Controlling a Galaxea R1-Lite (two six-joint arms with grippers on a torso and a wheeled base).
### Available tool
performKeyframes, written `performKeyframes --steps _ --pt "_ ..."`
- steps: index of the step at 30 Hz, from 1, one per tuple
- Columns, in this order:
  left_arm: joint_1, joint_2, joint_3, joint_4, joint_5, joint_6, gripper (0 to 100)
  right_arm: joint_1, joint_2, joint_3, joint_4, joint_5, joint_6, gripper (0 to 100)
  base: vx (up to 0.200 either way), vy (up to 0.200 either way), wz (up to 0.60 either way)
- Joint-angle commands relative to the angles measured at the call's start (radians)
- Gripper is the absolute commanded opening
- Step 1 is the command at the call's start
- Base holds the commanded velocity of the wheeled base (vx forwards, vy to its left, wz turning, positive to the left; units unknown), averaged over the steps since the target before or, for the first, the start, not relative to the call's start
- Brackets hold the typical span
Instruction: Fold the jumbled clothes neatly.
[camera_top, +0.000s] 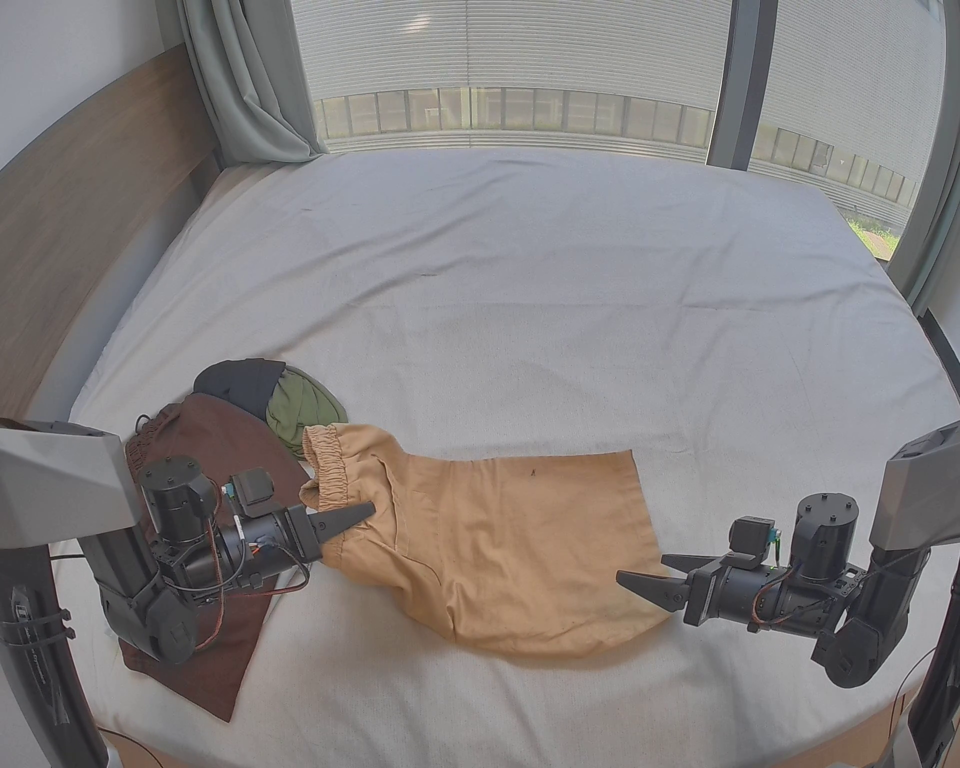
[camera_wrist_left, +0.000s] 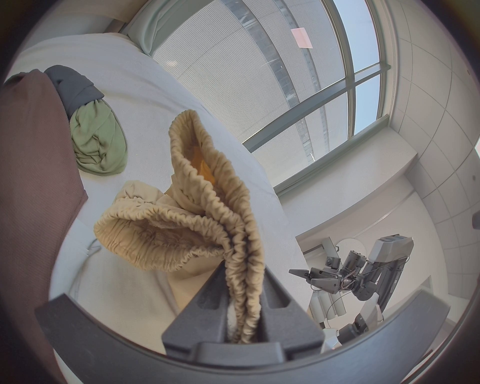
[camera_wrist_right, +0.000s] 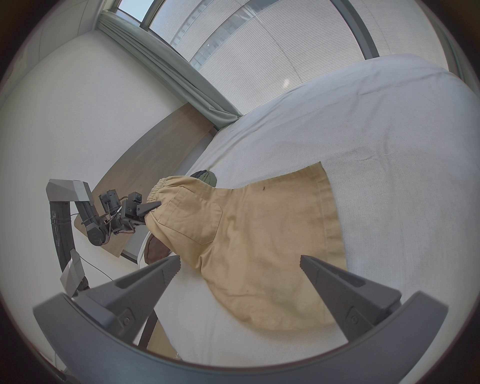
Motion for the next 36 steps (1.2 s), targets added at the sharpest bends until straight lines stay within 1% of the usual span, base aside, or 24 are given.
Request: performKeyframes --steps 1,10,17,25,28,36 --pt "-0.025 -0.012 -0.016 -0.001 0.0 -0.043 0 0.001 0.0 0.0 -0.001 -0.002 -0.016 100 0.0 0.0 0.0" --pt "-0.048 -0.017 -0.046 -0.001 -0.011 -0.084 0 0.0 -0.001 -0.004 -0.001 -0.002 -0.016 100 0.0 0.0 0.0" --pt "-0.107 -0.014 -0.089 -0.001 -0.012 -0.133 0 0.001 -0.001 -0.004 -0.001 -0.002 -0.016 100 0.0 0.0 0.0" --pt "-0.144 -0.008 -0.131 -0.001 -0.014 -0.186 0 0.001 -0.001 -0.008 -0.001 -0.002 -0.016 100 0.0 0.0 0.0" --pt "-0.154 -0.008 -0.135 -0.001 -0.016 -0.193 0 0.0 -0.001 -0.011 -0.001 -0.002 -0.016 100 0.0 0.0 0.0" --pt "-0.202 0.018 -0.209 0.006 -0.017 -0.209 0 0.0 0.0 -0.017 -0.001 -0.002 -0.016 100 0.0 0.0 0.0"
